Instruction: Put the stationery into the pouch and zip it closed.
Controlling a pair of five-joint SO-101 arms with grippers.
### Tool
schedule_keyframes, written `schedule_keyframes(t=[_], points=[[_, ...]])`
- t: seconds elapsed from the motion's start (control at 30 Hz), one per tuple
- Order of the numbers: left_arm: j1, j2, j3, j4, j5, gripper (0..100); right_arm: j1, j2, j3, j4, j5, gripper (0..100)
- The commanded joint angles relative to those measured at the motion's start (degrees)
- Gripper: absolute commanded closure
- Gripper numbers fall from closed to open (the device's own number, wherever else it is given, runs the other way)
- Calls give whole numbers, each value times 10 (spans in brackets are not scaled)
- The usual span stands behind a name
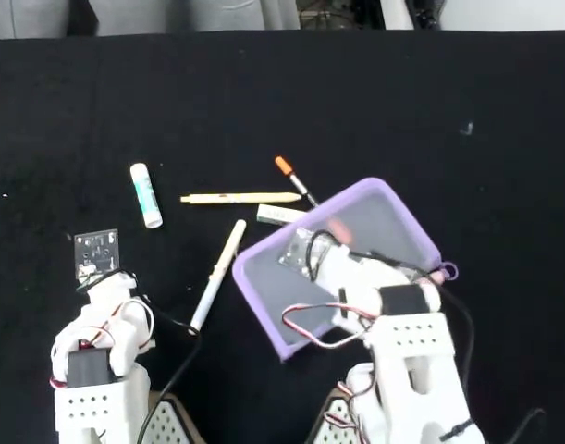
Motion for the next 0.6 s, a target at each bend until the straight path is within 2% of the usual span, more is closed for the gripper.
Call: schedule_keyframes(t=[0.0,0.1,0.3,0.37,0.57], points=[[4,4,6,3,-5,970,-3,12,46,-94,-10,677],[4,4,6,3,-5,970,-2,12,48,-123,-47,711],[4,4,6,3,-5,970,25,12,-21,-120,-81,979],[4,4,6,3,-5,970,48,12,-52,-113,-84,979],[4,4,6,3,-5,970,86,12,-185,-4,-82,988]])
